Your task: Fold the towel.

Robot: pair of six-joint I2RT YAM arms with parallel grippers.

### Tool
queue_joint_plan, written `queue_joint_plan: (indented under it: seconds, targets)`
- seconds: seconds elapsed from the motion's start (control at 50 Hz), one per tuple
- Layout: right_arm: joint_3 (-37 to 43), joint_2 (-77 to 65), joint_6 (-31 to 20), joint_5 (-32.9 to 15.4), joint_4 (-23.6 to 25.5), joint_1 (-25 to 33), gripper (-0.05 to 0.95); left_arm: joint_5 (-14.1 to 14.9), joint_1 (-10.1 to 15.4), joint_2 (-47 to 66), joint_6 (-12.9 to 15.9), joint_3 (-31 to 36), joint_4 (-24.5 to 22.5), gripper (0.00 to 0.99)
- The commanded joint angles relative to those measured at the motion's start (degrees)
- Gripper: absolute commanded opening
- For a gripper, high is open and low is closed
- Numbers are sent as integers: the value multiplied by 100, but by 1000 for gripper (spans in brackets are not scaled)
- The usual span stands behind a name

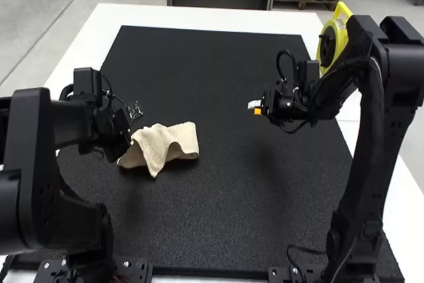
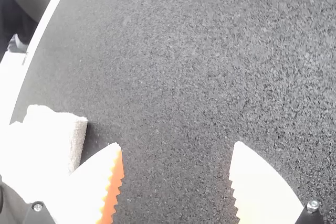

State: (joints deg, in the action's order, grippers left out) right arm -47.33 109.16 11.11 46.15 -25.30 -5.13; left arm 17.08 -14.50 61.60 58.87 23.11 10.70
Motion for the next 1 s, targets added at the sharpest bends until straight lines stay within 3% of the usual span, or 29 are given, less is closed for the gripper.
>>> queue_joint_plan:
  seconds: [0.0,0.26,0.34,0.72,0.98]
  targets:
    - [-171,61,66,140,-36,108,489,-12,44,1,-7,-17,-68,238]
    - [-171,61,75,140,-36,143,489,6,44,1,81,-105,-191,134]
    - [-180,70,75,140,-36,143,489,6,44,1,81,-114,-253,28]
    - [-162,70,84,140,-36,143,489,6,18,150,63,-105,-885,26]
    - [-162,61,84,140,-36,91,489,-3,0,449,-130,-88,-1378,26]
